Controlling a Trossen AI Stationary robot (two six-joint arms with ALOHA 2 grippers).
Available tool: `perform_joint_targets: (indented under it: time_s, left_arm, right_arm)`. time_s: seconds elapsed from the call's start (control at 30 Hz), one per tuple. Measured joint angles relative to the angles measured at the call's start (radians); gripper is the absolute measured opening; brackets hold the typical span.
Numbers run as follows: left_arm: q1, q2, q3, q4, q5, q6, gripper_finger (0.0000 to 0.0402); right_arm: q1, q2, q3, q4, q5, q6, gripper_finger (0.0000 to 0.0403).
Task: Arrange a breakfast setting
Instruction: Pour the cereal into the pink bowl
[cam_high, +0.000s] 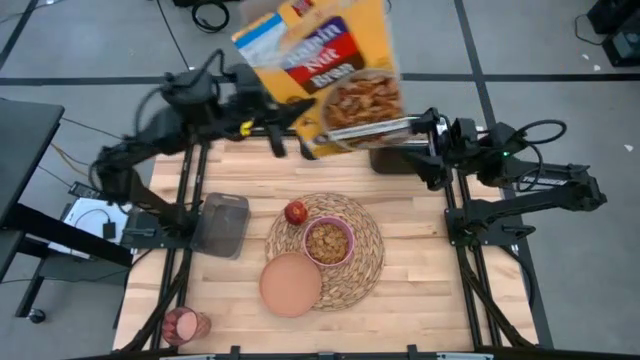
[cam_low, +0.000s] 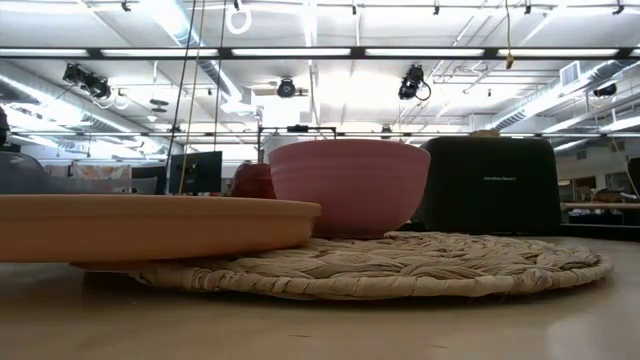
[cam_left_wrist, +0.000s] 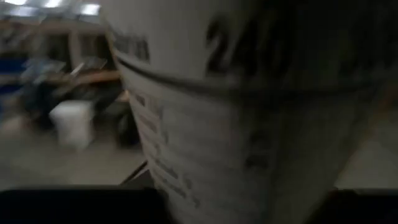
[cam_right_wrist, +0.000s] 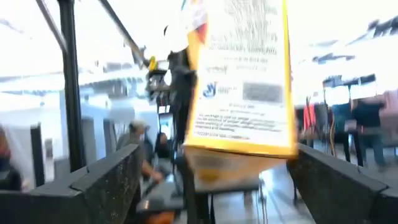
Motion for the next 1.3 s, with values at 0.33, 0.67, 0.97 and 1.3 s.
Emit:
perform_joint_targets:
  time_s: [0.33,0.67,0.97,1.3]
  left_arm:
    - [0.072,-0.103,-0.001,-0.650,-0.257,-0.091,0.0128]
    - [0.206,-0.328,-0.602,-0.326,-0.283,-0.141,0.0128]
    - [0.224,-0.585,-1.120,-0.154,-0.448,-0.177,0.0123]
    - [0.225,-0.743,-1.391,-0.022,-0.687,-0.208,0.0116]
  right_arm:
    - [0.118,-0.077,0.000,-0.189,0.145,-0.012,0.0384]
    - [0.267,-0.063,0.000,-0.175,0.378,-0.026,0.0382]
    - [0.377,-0.030,0.000,-0.173,0.627,-0.027,0.0381]
    - [0.417,0.034,0.000,-0.082,0.776,-0.019,0.0381]
